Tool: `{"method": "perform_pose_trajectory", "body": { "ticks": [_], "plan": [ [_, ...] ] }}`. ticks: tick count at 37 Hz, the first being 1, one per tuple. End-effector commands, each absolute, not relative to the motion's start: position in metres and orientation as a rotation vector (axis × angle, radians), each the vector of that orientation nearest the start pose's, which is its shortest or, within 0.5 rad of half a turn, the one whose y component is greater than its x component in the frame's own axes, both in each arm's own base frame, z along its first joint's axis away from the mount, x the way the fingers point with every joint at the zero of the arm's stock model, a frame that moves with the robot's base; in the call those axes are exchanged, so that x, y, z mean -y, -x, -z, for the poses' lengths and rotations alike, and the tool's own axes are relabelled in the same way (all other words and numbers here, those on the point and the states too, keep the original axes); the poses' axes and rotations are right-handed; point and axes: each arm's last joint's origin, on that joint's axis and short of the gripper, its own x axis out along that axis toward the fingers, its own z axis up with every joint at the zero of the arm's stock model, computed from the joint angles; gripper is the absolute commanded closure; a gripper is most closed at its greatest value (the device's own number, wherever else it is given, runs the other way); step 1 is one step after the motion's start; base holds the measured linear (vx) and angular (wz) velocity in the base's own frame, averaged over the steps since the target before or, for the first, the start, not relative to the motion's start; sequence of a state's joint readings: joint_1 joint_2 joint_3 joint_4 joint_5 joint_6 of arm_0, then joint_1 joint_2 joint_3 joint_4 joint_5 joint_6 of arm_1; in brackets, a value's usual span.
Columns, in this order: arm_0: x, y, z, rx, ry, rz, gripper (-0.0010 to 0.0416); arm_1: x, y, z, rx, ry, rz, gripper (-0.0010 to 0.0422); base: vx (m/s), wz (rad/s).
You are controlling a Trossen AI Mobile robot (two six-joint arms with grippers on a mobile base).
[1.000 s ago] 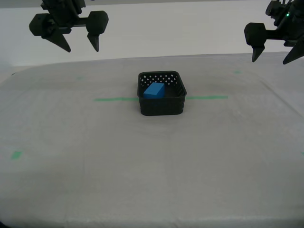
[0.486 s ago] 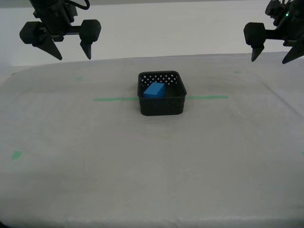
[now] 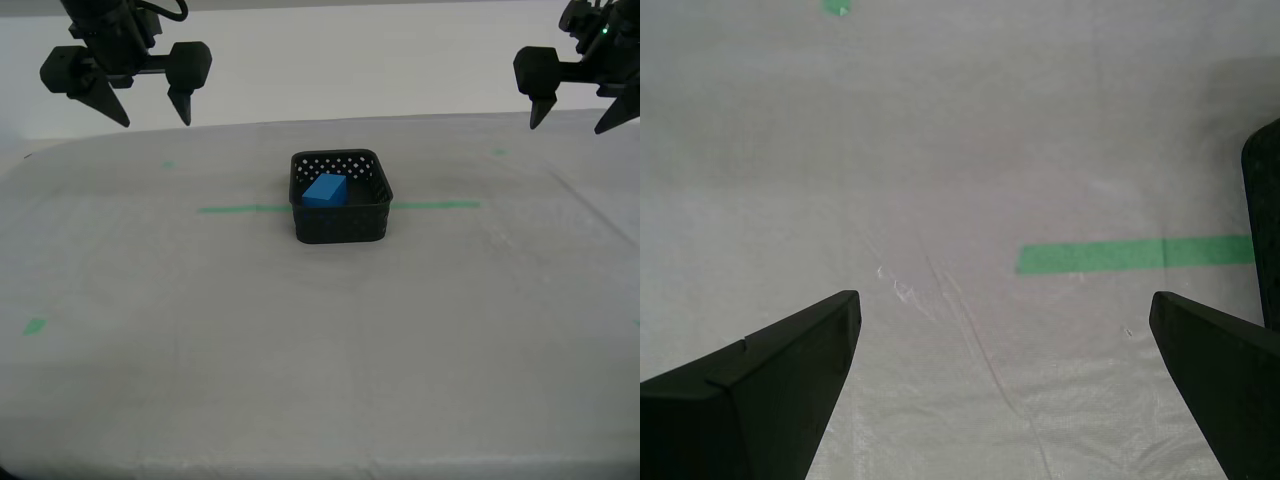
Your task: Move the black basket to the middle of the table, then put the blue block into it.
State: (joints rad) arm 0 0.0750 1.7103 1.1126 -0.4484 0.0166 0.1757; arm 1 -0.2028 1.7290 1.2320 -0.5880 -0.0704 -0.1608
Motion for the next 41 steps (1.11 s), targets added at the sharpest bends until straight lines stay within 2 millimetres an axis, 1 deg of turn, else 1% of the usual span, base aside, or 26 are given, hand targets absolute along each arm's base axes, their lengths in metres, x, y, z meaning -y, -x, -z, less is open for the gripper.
{"method": "perform_pose_trajectory", "body": {
  "ticks": [1,41],
  "plan": [
    [-0.0252,-0.3406,-0.1934,-1.045,-0.111,0.038,0.0007,0.0685,-0.3438,-0.2145,-1.081,-0.002,0.027,0.0014,0.0,0.0],
    [-0.0254,-0.3406,-0.1934,-1.045,-0.111,0.038,0.0007,0.0685,-0.3439,-0.2146,-1.08,-0.002,0.027,0.0014,0.0,0.0]
  ]
}}
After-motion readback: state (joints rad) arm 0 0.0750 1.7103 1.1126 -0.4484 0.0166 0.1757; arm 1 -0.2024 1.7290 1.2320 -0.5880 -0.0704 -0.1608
